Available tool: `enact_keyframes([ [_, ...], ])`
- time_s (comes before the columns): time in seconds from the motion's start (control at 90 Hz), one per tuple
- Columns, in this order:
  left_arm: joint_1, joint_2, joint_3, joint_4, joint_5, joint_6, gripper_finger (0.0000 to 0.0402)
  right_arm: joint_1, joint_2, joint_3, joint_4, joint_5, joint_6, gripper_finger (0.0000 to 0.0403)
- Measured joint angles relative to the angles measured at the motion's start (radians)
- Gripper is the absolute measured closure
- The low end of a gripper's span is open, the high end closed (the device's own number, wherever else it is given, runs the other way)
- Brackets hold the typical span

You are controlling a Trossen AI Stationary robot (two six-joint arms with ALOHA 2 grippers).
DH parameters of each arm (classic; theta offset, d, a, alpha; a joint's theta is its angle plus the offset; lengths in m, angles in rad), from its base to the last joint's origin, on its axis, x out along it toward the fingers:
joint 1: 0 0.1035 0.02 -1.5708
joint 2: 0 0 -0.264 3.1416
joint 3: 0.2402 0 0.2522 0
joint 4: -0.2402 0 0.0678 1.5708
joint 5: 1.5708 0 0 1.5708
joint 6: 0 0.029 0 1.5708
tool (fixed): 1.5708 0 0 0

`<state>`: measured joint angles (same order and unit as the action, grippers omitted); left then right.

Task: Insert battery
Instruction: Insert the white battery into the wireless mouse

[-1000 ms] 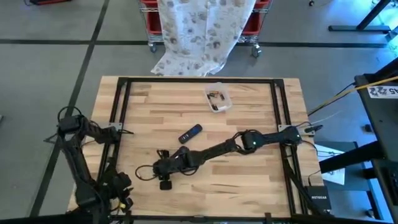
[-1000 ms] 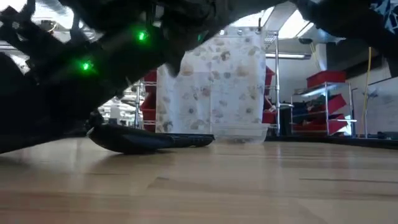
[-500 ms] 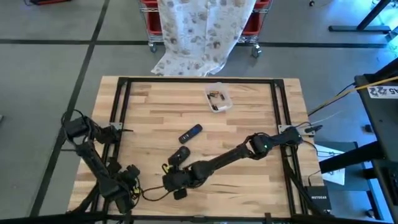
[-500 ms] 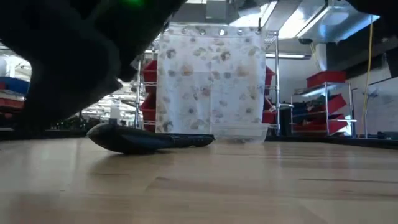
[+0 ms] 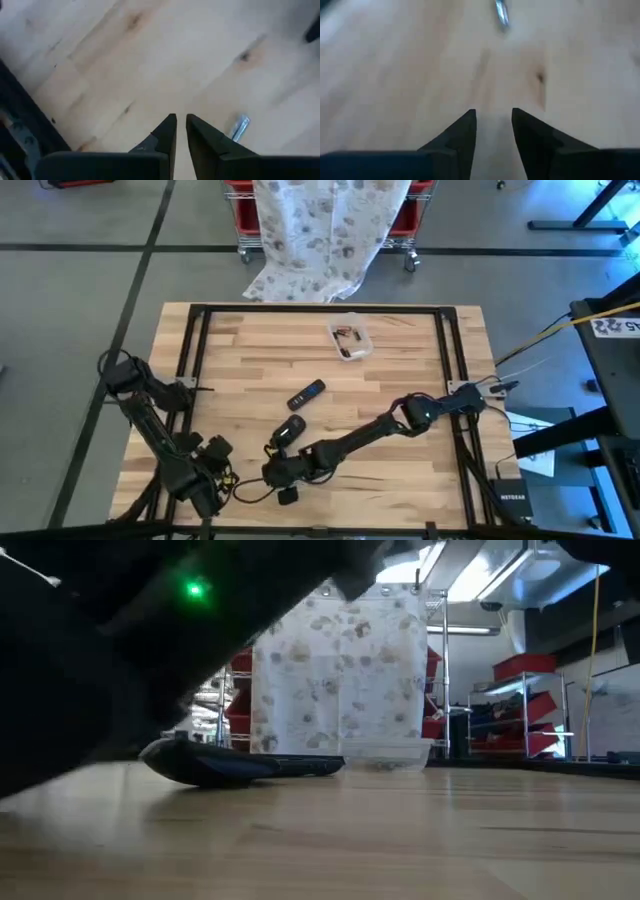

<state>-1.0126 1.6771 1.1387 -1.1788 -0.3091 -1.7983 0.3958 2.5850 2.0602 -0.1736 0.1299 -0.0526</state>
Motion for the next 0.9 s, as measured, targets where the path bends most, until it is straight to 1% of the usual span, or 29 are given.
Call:
enact_keyframes([
  [0.067,-0.026,-0.004,0.017,0.017,0.002,0.003,0.0375,0.000,0.012,0.003,0.109,-0.051,-0.050,0.0290],
  [0.133,-0.055,-0.002,0.017,0.040,0.003,-0.031,0.0375,-0.004,0.028,0.003,0.199,-0.095,-0.077,0.0290],
  [0.189,-0.084,0.002,0.010,0.105,-0.004,-0.063,0.0375,-0.004,0.050,0.004,0.269,-0.125,-0.080,0.0290],
  [0.256,-0.119,0.012,-0.008,0.201,-0.016,-0.097,0.0375,-0.005,0.075,0.002,0.324,-0.128,-0.079,0.0290],
  [0.344,-0.163,0.033,-0.028,0.293,-0.025,-0.180,0.0375,-0.006,0.093,0.002,0.359,-0.104,-0.052,0.0290],
  [0.467,-0.206,0.109,-0.054,0.426,-0.065,-0.282,0.0375,-0.013,0.118,0.034,0.360,-0.089,0.005,0.0290],
  [0.533,-0.206,0.158,-0.057,0.456,-0.073,-0.315,0.0375,-0.018,0.121,0.036,0.344,-0.100,0.026,0.0290],
  [0.633,-0.201,0.218,-0.050,0.457,-0.099,-0.364,0.0375,-0.019,0.121,0.036,0.340,-0.104,0.027,0.0290],
  [0.722,-0.186,0.243,-0.047,0.453,-0.168,-0.352,0.0375,-0.018,0.121,0.037,0.333,-0.104,0.026,0.0290],
  [0.811,-0.152,0.261,-0.050,0.472,-0.262,-0.335,0.0375,-0.017,0.121,0.037,0.291,-0.104,0.031,0.0290],
  [0.9,-0.111,0.266,-0.053,0.490,-0.308,-0.280,0.0375,-0.016,0.120,0.039,0.256,-0.105,0.056,0.0290],
])
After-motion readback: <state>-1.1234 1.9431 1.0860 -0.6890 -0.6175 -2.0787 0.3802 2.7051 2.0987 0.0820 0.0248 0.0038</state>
